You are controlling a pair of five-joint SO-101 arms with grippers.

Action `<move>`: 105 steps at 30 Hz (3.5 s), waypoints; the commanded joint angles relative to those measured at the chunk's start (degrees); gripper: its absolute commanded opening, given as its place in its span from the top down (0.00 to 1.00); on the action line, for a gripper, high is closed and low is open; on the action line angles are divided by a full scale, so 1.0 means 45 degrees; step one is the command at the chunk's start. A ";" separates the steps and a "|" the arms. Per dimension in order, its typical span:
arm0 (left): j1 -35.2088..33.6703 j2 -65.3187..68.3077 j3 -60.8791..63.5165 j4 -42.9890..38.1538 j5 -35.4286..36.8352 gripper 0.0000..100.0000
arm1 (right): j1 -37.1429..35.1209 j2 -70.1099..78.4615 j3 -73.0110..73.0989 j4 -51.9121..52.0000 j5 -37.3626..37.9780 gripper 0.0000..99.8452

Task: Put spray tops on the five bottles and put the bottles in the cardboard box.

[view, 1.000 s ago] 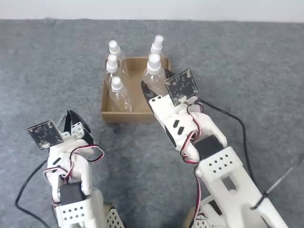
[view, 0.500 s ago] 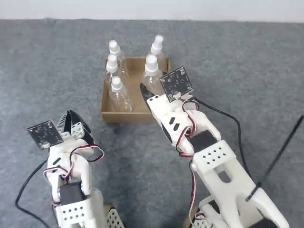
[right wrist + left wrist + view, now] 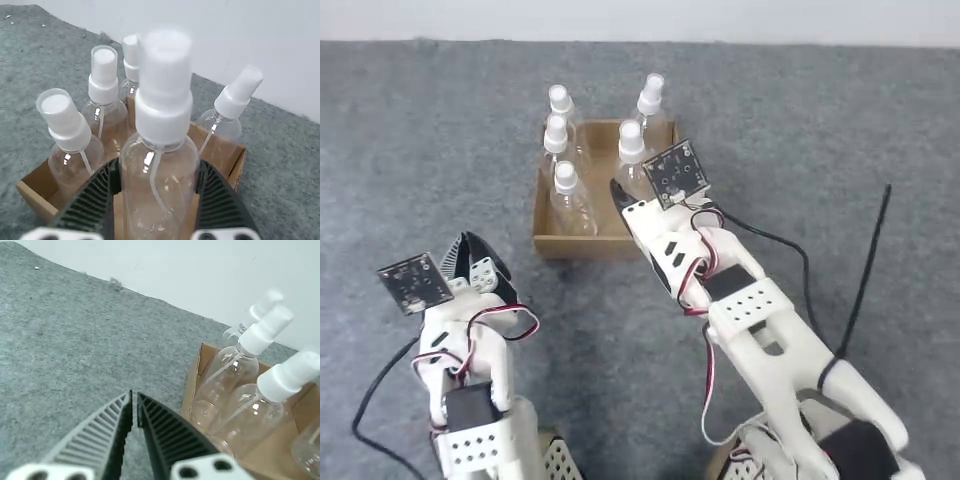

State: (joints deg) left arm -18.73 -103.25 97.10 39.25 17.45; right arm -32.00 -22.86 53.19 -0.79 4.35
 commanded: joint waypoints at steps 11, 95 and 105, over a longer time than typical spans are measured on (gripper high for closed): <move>-0.0078 -0.0234 -0.0127 -0.0039 -0.0117 0.99 | 0.1104 0.1807 -0.0879 -0.2393 -0.0156 0.96; -0.0098 -0.0234 -0.0127 0.0332 -0.0117 0.99 | 0.0479 0.4659 -0.0332 -0.4796 -0.0059 0.85; -0.0098 -0.0234 -0.0127 0.0332 -0.0117 0.99 | 0.0479 0.4640 -0.0313 -0.4737 -0.0039 0.83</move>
State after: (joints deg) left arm -18.99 -103.25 97.10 40.57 17.45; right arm -29.80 -1.23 53.10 -21.45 4.09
